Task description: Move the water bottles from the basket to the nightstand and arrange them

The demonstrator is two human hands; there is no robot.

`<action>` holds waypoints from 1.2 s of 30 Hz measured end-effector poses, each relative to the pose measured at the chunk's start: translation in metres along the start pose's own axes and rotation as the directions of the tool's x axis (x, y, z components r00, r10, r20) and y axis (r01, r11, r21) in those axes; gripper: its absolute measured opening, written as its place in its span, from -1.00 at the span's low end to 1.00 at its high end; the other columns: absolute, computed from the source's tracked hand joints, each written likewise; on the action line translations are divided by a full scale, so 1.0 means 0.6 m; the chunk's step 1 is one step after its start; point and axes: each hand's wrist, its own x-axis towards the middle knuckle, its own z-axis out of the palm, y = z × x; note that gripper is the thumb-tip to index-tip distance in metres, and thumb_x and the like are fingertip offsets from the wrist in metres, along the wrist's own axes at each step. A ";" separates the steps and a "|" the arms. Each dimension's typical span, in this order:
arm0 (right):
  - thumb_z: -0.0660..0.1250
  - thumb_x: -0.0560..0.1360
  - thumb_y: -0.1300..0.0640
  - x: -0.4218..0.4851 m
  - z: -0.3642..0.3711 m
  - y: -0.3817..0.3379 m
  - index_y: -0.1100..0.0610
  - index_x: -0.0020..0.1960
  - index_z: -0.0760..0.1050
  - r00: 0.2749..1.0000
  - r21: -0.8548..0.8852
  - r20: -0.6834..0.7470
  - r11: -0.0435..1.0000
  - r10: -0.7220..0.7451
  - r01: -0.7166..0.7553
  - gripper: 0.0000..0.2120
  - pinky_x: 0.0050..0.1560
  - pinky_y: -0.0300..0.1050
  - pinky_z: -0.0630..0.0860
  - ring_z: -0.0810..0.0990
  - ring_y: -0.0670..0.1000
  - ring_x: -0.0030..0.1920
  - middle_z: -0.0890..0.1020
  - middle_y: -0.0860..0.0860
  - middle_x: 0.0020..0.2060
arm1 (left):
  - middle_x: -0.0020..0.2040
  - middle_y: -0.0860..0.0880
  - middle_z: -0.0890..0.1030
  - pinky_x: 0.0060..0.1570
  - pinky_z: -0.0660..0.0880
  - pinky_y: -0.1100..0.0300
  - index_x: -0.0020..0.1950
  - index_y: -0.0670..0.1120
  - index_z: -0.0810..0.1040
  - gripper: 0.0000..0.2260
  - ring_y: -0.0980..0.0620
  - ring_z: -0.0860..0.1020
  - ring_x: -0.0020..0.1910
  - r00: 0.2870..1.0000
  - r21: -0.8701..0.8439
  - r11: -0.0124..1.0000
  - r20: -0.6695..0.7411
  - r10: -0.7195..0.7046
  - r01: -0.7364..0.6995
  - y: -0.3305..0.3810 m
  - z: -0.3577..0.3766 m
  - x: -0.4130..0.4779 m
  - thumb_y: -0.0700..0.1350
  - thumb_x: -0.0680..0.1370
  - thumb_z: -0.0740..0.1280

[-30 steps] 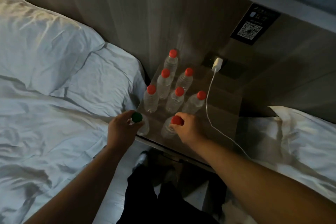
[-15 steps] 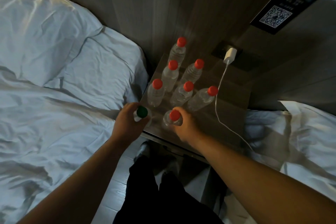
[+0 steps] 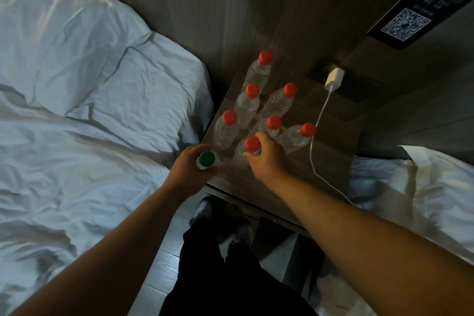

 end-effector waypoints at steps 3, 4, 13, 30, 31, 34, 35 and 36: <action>0.45 0.44 0.15 -0.001 0.006 0.006 0.00 -0.07 0.36 1.000 0.011 -0.010 1.000 -0.005 0.005 -0.75 -0.10 -0.17 0.40 0.47 -0.07 -0.15 0.46 -0.11 -0.19 | 0.03 0.06 0.57 -0.05 0.41 0.39 0.11 0.09 0.59 -0.60 0.12 0.55 -0.02 0.999 -0.015 1.000 -0.031 0.013 -0.014 -0.008 0.003 0.002 -0.13 0.33 0.59; 0.44 0.44 0.14 -0.001 0.007 0.008 -0.01 -0.06 0.36 1.000 0.016 -0.012 1.000 -0.004 0.004 -0.74 -0.09 -0.16 0.40 0.47 -0.07 -0.14 0.46 -0.10 -0.17 | 0.03 0.05 0.59 -0.05 0.41 0.39 0.09 0.13 0.58 -0.60 0.11 0.56 -0.02 0.999 -0.024 0.999 -0.038 0.023 -0.024 -0.009 0.004 0.004 -0.12 0.33 0.59; 0.40 0.46 0.10 0.000 -0.018 -0.014 0.04 0.27 0.33 0.994 -0.071 0.095 0.997 0.047 -0.041 -0.56 0.08 0.03 0.52 0.52 0.06 0.10 0.50 0.04 0.14 | -0.10 0.10 0.59 0.00 0.53 0.14 0.15 0.00 0.59 -0.55 0.13 0.59 -0.12 1.000 -0.035 0.999 0.023 0.015 -0.014 0.015 -0.006 0.003 -0.16 0.31 0.60; 0.41 0.45 0.31 -0.211 -0.185 -0.042 0.11 -0.04 0.54 0.993 0.512 0.111 0.859 -0.033 -0.029 -0.84 -0.09 -0.31 0.54 0.62 -0.11 -0.08 0.65 0.03 -0.10 | -0.30 0.10 0.69 -0.18 0.52 0.31 -0.17 0.13 0.69 -0.86 0.18 0.60 -0.27 0.988 -0.363 0.931 -0.128 -0.081 0.029 0.114 -0.123 -0.204 -0.09 0.33 0.48; 0.40 0.45 0.33 -0.222 -0.191 -0.044 0.15 -0.02 0.54 0.992 0.534 0.115 0.846 -0.049 -0.020 -0.84 -0.09 -0.30 0.55 0.62 -0.12 -0.09 0.65 0.03 -0.11 | -0.25 0.09 0.70 -0.14 0.52 0.30 -0.13 0.15 0.68 -0.83 0.20 0.61 -0.25 0.989 -0.358 0.934 -0.138 -0.061 0.008 0.120 -0.132 -0.222 -0.06 0.32 0.45; 0.39 0.45 0.37 -0.244 -0.199 -0.058 0.23 0.02 0.54 0.987 0.548 0.121 0.836 -0.106 0.023 -0.83 -0.08 -0.26 0.55 0.60 -0.04 -0.09 0.64 0.10 -0.12 | -0.12 -0.01 0.73 -0.01 0.53 0.22 -0.07 -0.02 0.68 -0.79 0.14 0.65 -0.14 0.977 -0.387 0.922 -0.196 -0.081 -0.002 0.127 -0.152 -0.277 -0.04 0.32 0.44; 0.40 0.44 0.36 -0.248 -0.199 -0.064 0.22 0.02 0.55 0.984 0.538 0.128 0.842 -0.127 0.038 -0.83 -0.05 -0.21 0.55 0.59 -0.01 -0.08 0.64 0.13 -0.10 | -0.09 -0.05 0.73 0.02 0.53 0.16 -0.04 -0.04 0.68 -0.76 0.08 0.66 -0.09 0.971 -0.406 0.914 -0.217 -0.102 0.006 0.128 -0.155 -0.295 -0.04 0.32 0.45; 0.42 0.44 0.33 -0.253 -0.199 -0.072 0.20 0.01 0.56 0.978 0.526 0.140 0.849 -0.157 0.061 -0.83 -0.02 -0.16 0.55 0.60 0.01 -0.07 0.65 0.16 -0.08 | -0.07 -0.10 0.72 0.03 0.53 0.10 0.00 -0.06 0.67 -0.73 0.02 0.66 -0.08 0.963 -0.439 0.898 -0.238 -0.126 0.008 0.129 -0.158 -0.314 -0.05 0.33 0.47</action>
